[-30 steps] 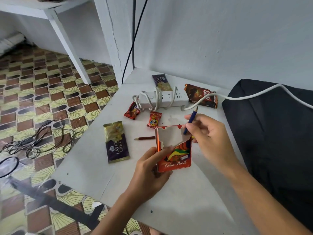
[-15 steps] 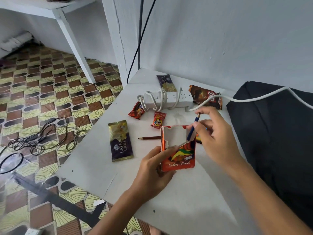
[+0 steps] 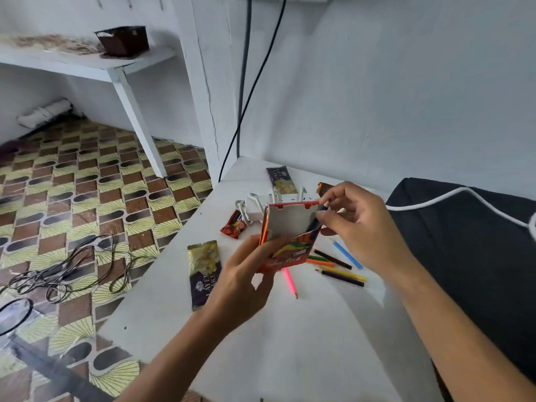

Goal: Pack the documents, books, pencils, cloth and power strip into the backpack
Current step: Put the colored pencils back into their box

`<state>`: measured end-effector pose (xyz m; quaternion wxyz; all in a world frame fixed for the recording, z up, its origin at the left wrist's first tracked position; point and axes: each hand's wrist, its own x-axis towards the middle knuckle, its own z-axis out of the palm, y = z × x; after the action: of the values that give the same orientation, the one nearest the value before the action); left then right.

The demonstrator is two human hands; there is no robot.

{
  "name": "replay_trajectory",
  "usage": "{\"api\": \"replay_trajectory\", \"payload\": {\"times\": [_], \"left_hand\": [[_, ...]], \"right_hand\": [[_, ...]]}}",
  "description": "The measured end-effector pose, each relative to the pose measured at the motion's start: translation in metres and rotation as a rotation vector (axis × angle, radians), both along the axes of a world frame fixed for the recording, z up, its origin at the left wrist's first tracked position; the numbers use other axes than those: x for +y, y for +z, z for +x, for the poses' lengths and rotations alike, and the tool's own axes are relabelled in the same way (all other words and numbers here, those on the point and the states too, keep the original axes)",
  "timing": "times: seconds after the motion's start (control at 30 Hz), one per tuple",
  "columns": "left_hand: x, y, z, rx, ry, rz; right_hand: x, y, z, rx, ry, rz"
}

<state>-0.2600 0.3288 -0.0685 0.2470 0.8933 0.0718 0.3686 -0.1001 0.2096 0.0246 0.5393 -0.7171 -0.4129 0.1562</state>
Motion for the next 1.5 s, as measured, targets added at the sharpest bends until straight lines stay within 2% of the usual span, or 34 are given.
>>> {"api": "replay_trajectory", "payload": {"times": [0.07,0.13,0.27,0.33,0.5,0.63,0.97,1.13,1.3,1.4,1.5], "left_hand": [[0.008,0.011,0.003,-0.082,0.027,0.024],[0.014,0.023,0.004,-0.164,0.024,-0.035],[0.002,0.043,0.006,-0.238,-0.062,-0.486],[-0.003,0.049,0.012,-0.294,-0.031,-0.707],[-0.003,0.063,0.024,-0.334,0.045,-1.041],[-0.008,0.056,0.025,-0.324,0.072,-1.002],[-0.005,0.039,0.018,-0.308,0.191,-0.686],[-0.004,0.040,0.015,-0.268,0.247,-0.574],[-0.001,0.042,0.013,-0.221,0.254,-0.675],[-0.001,0.052,0.011,-0.163,0.201,-0.866],[0.002,0.056,0.010,-0.068,0.142,-1.059]], "right_hand": [[0.000,0.013,0.001,0.026,0.056,0.052],[0.000,0.025,-0.002,-0.022,0.098,0.128],[0.001,0.032,-0.013,-0.124,0.127,0.248],[0.003,0.029,-0.016,-0.140,0.134,0.268],[0.006,0.011,-0.017,-0.217,0.138,0.254],[0.004,-0.002,-0.013,-0.228,0.092,0.226],[0.000,-0.005,-0.017,-0.475,-0.018,0.290],[-0.001,-0.001,-0.019,-0.613,-0.014,0.160],[0.005,-0.005,-0.016,-0.565,-0.022,0.101],[0.011,-0.006,-0.014,-0.586,-0.040,0.088],[0.020,-0.008,-0.013,-0.494,-0.061,0.090]]}}
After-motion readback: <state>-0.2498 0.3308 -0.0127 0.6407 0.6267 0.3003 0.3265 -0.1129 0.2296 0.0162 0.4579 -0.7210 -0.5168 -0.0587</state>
